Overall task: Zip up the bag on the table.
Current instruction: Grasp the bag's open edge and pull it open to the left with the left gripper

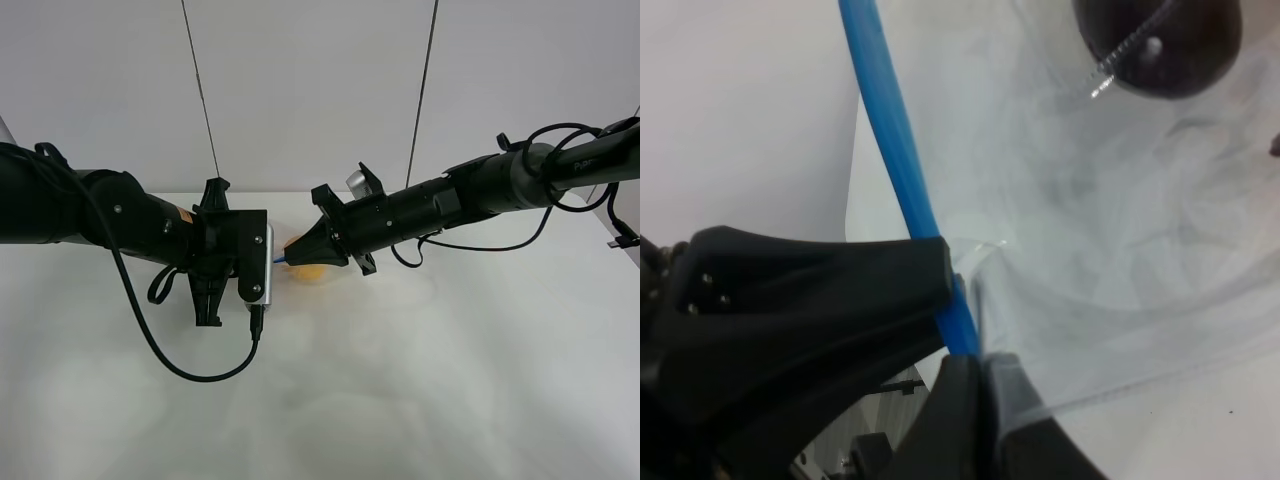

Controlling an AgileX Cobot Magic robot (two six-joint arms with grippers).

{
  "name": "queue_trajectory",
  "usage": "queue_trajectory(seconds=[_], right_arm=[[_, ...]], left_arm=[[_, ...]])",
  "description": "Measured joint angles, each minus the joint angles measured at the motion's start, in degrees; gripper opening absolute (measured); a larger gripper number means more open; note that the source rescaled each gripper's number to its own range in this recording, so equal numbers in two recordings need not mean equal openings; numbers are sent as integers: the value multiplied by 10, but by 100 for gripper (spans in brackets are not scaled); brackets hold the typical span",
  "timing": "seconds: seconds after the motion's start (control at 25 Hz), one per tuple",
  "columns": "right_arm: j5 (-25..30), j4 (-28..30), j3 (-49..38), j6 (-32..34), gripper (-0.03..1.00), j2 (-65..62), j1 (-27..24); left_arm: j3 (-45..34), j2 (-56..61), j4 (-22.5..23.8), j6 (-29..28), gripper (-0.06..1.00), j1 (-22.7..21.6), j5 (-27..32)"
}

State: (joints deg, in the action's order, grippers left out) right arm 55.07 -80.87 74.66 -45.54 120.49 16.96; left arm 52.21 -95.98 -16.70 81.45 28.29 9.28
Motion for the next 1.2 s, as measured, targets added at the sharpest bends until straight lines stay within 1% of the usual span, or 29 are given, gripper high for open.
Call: queue_trajectory(seconds=[0.2, 0.36, 0.64, 0.8, 0.96, 1.12, 1.2], right_arm=[[0, 0, 0, 0, 0, 0, 0], [0, -2, 0, 0, 0, 0, 0], [0, -10, 2, 0, 0, 0, 0], [0, -12, 3, 0, 0, 0, 0], [0, -12, 4, 0, 0, 0, 0], [0, -13, 4, 2, 0, 0, 0], [0, -13, 4, 2, 0, 0, 0]], left_arm=[[0, 0, 0, 1, 0, -1, 0], [0, 0, -2, 22, 0, -18, -1], [0, 0, -6, 49, 0, -98, -13], [0, 0, -6, 74, 0, -135, -23], [0, 0, -6, 87, 0, -172, -36], [0, 0, -5, 94, 0, -217, -52], [0, 0, -4, 106, 0, -240, -55]])
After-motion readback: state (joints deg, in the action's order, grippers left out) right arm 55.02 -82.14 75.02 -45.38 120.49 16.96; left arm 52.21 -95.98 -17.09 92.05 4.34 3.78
